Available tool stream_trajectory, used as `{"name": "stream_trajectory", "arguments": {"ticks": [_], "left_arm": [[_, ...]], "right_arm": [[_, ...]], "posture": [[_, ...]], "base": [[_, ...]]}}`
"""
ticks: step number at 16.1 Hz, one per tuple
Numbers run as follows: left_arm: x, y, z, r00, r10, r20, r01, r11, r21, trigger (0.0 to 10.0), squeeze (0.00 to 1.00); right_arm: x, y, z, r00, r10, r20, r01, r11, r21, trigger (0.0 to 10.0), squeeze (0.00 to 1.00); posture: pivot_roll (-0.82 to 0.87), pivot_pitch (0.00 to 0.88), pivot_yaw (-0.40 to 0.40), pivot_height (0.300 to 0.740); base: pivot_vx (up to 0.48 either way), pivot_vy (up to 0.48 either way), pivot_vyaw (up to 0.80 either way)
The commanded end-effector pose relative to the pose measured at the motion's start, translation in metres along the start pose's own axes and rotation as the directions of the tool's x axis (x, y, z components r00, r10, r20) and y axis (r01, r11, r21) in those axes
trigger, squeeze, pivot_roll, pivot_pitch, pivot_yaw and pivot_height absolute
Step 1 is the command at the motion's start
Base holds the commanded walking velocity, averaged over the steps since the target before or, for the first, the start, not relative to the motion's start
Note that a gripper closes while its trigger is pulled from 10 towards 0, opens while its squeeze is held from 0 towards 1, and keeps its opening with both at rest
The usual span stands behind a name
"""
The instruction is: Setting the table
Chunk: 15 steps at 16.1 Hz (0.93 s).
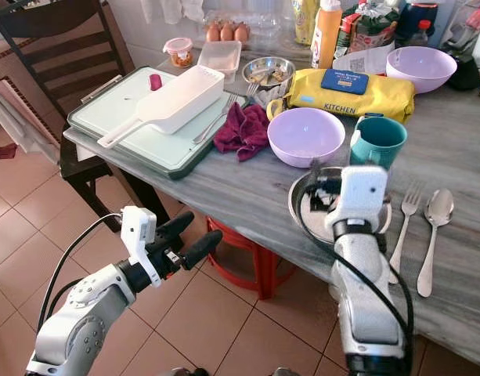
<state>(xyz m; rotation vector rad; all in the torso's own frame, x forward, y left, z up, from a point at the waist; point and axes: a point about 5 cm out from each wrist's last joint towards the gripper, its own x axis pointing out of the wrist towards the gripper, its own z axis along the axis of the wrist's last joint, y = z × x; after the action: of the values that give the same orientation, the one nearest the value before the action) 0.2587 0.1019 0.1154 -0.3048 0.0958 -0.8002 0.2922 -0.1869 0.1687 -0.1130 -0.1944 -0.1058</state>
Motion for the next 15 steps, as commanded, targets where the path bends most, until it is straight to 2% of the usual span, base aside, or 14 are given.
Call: {"name": "stream_trajectory", "arguments": {"ticks": [1,7,13,15], "left_arm": [[-0.001,0.001,-0.001,1.0,-0.005,-0.009,0.005,1.0,0.008,10.0,0.0],[0.0,-0.001,-0.002,1.0,-0.017,-0.018,0.017,1.0,0.014,10.0,0.0],[-0.001,-0.003,-0.003,1.0,-0.014,-0.016,0.014,1.0,0.013,10.0,0.0],[-0.001,-0.004,-0.003,1.0,-0.017,-0.017,0.017,1.0,0.014,10.0,0.0]], "right_arm": [[-0.001,-0.001,-0.003,1.0,-0.004,-0.02,0.004,1.0,0.026,10.0,1.0],[0.01,-0.005,-0.013,0.997,0.026,-0.067,-0.023,0.999,0.049,10.0,1.0],[0.021,0.013,-0.012,0.993,0.099,-0.061,-0.094,0.993,0.078,10.0,1.0],[0.023,0.014,-0.014,0.993,0.099,-0.063,-0.094,0.993,0.077,10.0,1.0]], "posture": [[-0.07,0.131,0.094,0.74],[-0.06,0.135,0.099,0.74],[-0.05,0.137,0.092,0.74],[-0.05,0.14,0.092,0.74]], "base": [[0.0,0.0,0.0],[0.0,0.0,0.0],[0.0,0.0,0.0],[0.0,0.0,0.0]]}}
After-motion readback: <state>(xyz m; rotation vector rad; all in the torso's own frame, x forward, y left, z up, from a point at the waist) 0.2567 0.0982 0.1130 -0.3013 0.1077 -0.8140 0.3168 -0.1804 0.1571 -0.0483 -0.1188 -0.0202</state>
